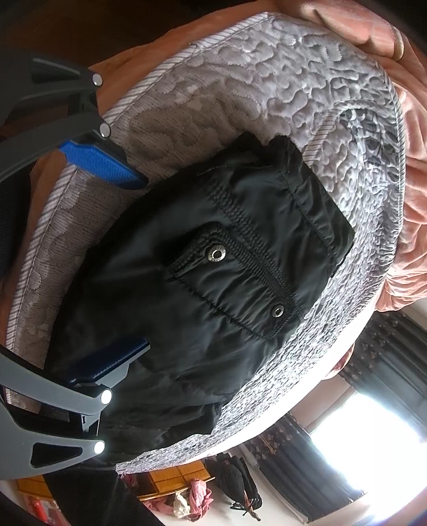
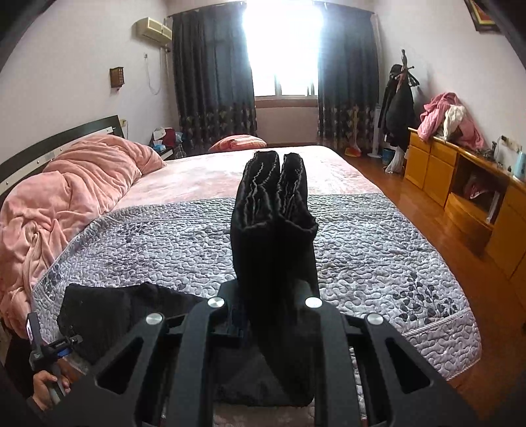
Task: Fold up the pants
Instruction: 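Lift the held leg hems upward with the right tool, then swing the held leg hems over onto the folded pants with the right tool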
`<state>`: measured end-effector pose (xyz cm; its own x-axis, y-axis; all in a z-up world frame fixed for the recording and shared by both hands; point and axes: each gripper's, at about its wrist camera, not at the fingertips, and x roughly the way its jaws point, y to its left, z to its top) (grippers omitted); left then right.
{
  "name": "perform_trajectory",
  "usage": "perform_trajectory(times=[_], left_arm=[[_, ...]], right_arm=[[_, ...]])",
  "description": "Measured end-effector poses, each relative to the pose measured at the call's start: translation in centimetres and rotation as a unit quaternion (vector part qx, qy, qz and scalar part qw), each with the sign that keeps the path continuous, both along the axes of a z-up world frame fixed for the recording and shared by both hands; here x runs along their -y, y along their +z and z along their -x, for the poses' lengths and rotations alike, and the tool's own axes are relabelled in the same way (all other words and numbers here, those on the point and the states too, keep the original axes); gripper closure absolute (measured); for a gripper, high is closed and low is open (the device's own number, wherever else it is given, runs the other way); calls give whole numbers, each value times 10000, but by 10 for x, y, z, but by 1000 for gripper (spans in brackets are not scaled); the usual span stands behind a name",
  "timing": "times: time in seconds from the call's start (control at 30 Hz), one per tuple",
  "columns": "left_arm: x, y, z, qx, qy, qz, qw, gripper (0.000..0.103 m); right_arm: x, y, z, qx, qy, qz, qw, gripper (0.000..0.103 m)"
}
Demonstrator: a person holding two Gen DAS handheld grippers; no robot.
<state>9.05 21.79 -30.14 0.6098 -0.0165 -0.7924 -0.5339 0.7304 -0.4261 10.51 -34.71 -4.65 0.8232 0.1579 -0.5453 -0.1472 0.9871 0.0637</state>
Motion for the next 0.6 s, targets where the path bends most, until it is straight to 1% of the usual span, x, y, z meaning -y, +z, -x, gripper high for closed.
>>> perform_trajectory(times=[0.4,0.6], left_arm=[[1,-1,-3,-72,2,-23,10000,12],[0,-2,-2,-95,13,1,10000,12]], right_arm=[[-23,-2,1,155,205,487,9985,89],[-34,-8,-5,132,360,661,9971,89]])
